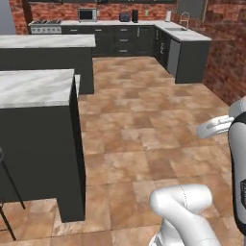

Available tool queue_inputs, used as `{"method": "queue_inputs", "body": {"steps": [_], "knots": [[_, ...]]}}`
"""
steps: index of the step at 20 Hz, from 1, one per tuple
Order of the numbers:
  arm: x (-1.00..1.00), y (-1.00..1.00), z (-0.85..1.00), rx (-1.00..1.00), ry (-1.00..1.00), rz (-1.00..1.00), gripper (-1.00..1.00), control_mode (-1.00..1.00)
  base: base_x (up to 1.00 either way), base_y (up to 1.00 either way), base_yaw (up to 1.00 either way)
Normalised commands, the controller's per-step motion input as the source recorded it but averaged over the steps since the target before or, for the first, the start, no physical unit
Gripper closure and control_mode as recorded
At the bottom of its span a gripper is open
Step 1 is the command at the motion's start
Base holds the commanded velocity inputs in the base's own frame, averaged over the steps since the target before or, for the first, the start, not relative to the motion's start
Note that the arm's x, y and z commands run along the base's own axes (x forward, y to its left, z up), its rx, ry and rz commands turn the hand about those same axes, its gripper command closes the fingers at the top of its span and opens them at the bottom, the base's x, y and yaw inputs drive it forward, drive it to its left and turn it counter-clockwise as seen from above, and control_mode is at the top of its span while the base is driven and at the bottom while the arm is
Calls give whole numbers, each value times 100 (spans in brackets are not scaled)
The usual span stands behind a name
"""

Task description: Move the bowls from the cabinet to the plates on the dining table.

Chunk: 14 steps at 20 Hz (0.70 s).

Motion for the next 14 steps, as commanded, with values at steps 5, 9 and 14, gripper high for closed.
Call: {"method": "queue_inputs", "body": {"steps": [5,9,14], "knots": [[0,0,0,0,0,0,-100,100,100,-57,1],[0,0,0,0,0,0,-100,100,100,-43,1],[0,0,0,0,0,0,-100,100,100,-38,1]]}}
